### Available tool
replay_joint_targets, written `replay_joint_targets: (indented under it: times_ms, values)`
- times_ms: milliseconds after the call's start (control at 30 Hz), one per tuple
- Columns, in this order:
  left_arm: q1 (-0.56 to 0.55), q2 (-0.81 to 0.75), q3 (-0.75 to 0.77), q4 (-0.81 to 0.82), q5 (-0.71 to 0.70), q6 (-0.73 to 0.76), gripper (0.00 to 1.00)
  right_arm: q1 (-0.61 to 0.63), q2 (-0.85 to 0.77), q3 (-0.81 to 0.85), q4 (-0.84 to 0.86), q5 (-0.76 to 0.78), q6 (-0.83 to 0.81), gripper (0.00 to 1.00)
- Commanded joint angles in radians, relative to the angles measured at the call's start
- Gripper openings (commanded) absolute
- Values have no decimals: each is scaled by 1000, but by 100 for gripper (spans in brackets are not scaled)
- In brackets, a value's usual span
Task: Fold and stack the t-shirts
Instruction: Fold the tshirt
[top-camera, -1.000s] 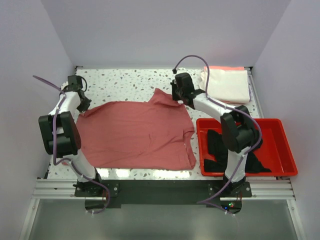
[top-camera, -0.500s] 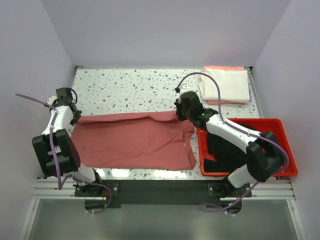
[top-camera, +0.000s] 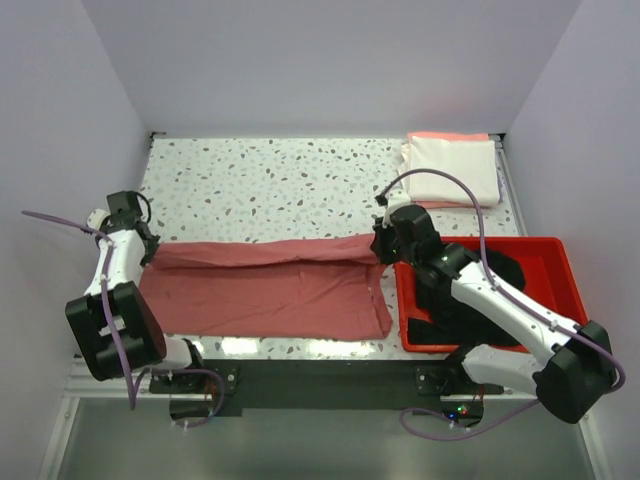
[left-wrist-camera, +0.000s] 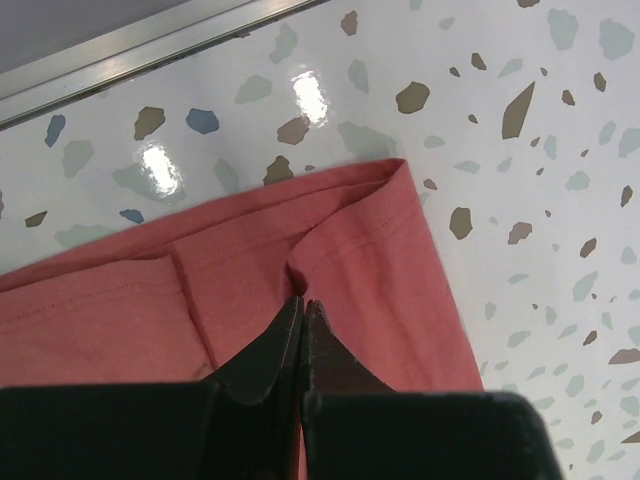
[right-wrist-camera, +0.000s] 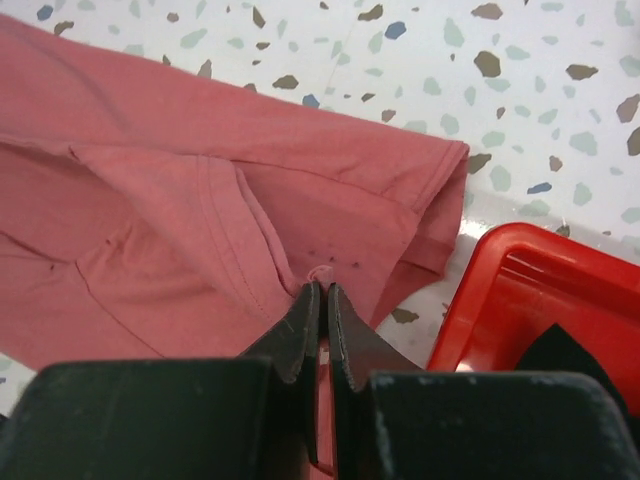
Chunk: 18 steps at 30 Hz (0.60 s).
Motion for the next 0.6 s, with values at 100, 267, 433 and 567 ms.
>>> replay_joint_targets:
  times_ms: [100, 267, 433, 567]
  values:
    - [18, -50, -17, -24, -46, -56, 0, 14, -45, -55, -37, -66, 13, 0]
    - [21, -68, -18, -14, -53, -56, 0, 38, -75, -93, -38, -141, 20, 0]
    - [23, -45, 5, -23, -46, -59, 0, 61, -78, -125, -54, -169, 23, 0]
    - [24, -56, -6, -34, -58, -66, 0, 61, -93, -136, -87, -159, 19, 0]
